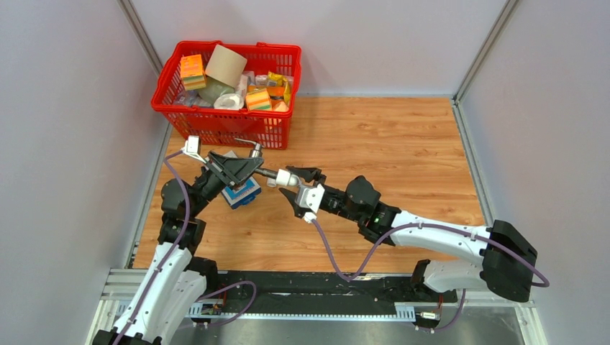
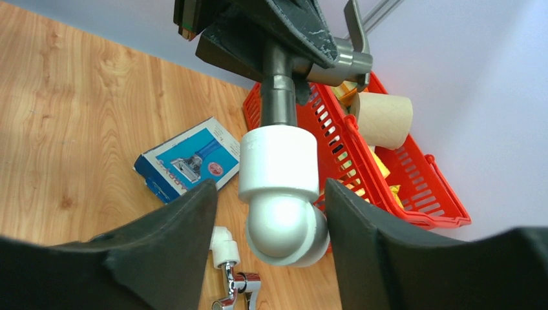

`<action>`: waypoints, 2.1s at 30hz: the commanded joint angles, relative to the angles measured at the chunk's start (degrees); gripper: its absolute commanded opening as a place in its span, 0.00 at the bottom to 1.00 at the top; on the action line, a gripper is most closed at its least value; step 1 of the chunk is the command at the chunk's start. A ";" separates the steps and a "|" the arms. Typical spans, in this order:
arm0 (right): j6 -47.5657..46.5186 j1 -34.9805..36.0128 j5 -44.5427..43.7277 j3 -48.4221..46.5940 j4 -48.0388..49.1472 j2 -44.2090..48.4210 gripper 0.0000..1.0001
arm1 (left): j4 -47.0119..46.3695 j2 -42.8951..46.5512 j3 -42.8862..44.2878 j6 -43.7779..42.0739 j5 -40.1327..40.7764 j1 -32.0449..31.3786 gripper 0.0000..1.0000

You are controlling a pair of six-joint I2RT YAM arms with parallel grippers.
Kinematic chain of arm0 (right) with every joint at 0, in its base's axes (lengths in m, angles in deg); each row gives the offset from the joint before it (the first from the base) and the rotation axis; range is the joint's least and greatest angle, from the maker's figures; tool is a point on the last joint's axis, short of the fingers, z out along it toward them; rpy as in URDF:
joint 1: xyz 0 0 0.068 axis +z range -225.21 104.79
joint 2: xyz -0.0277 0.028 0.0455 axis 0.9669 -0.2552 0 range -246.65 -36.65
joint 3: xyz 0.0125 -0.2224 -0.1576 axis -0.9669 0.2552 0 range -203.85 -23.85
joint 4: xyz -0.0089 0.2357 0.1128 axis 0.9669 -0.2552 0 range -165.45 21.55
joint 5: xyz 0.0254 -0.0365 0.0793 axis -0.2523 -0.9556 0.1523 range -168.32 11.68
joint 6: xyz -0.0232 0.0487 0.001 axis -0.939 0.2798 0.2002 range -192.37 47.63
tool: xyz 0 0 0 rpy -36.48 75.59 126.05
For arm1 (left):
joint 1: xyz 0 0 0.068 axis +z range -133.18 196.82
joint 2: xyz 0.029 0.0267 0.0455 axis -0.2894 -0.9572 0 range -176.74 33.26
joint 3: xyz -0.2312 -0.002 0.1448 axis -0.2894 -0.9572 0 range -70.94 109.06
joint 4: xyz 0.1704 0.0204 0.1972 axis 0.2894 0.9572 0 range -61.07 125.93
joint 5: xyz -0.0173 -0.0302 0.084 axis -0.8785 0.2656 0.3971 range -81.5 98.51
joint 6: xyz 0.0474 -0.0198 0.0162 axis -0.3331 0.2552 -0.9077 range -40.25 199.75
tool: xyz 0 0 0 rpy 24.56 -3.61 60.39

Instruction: Install the water faucets

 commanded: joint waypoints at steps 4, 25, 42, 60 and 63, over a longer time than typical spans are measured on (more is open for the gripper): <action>13.73 -4.22 10.94 -3.68 -1.24 -0.10 0.23 | -13.99 0.04 2.69 1.84 -0.37 -0.14 0.00; 97.87 -23.31 33.21 -21.08 -19.08 -17.85 0.02 | -62.35 -3.91 -13.13 -32.80 -0.82 -0.49 0.00; 52.63 -24.71 22.83 -19.06 -23.31 -4.33 1.00 | 7.47 1.37 3.55 -20.32 16.94 -0.49 0.00; 32.69 -19.46 25.32 -10.46 -13.02 -0.11 1.00 | 8.58 -6.19 7.87 -10.22 10.18 -0.49 0.00; 24.76 -14.62 18.12 -6.16 -8.74 2.18 1.00 | 6.57 -7.25 7.87 -8.02 8.77 -0.49 0.00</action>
